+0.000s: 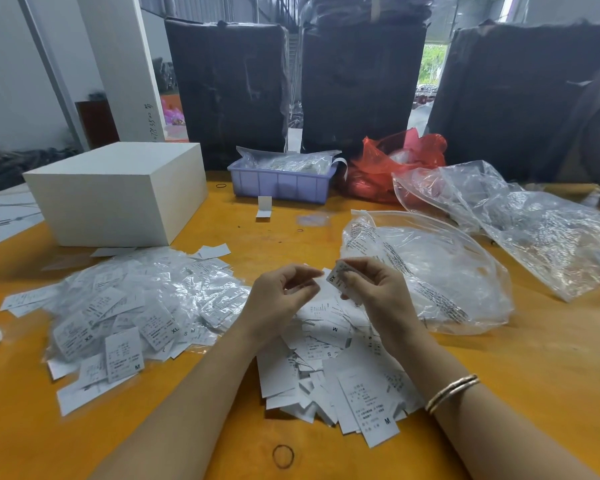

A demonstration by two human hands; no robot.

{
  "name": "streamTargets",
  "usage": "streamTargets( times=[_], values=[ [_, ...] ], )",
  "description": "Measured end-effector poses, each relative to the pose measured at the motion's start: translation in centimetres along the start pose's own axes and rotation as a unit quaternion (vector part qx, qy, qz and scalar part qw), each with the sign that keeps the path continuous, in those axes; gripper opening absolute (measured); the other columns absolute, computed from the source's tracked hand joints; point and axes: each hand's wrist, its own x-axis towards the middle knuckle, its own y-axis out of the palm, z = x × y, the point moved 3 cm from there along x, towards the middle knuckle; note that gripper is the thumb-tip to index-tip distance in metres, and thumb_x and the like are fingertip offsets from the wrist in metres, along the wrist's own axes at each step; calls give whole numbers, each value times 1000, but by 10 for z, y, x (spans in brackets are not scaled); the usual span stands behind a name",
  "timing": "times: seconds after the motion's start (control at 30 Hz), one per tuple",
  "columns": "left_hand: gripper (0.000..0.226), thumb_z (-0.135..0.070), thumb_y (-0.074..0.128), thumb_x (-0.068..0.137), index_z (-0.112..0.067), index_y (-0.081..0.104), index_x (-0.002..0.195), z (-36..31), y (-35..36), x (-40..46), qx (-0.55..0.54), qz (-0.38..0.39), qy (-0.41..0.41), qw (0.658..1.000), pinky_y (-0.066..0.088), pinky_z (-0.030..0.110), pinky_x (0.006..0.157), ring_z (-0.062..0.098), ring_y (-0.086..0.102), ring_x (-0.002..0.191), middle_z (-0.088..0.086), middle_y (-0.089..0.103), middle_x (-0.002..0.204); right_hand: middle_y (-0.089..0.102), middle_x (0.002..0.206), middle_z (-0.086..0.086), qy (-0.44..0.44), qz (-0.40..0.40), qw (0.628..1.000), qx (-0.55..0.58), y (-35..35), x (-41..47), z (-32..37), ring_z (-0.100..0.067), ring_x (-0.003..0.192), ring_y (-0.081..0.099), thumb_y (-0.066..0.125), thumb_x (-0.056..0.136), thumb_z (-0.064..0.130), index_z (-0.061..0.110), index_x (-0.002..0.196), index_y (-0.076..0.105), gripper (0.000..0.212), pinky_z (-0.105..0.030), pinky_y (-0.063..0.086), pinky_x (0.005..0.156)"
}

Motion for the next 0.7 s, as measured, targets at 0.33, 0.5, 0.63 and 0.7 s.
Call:
streamTargets(
  times=[0.33,0.5,0.63,0.7],
  values=[
    [21,-2,67,83,-19,69,95,-5,0,0,-56,1,-16,998,50,12,70,-1,67,78,-3,71,86,72,84,5,-6,12,1000,11,2,0,-2,-7,78,66,61,87,3,22,89,70,22,-18,52,63],
    [22,-3,68,82,-21,70,93,-4,-1,0,-78,-9,-25,997,50,13,73,1,67,84,-6,72,90,73,84,6,1,-5,999,32,-2,1,-2,-6,79,66,61,87,3,20,89,70,20,-17,51,64],
    [24,-3,69,81,-25,71,92,-2,-1,1,-72,-3,-21,997,50,14,76,5,68,92,-8,73,92,71,85,4,5,44,999,-25,4,-3,-2,-7,80,66,61,86,2,21,93,69,22,-20,52,66],
    [25,-2,69,81,-25,71,91,-1,-1,1,-82,-1,-23,996,50,15,76,5,68,93,-9,74,91,69,88,-1,-1,58,997,-51,6,-4,-1,-11,82,64,60,86,-1,17,98,68,23,-22,53,67]
  ],
)
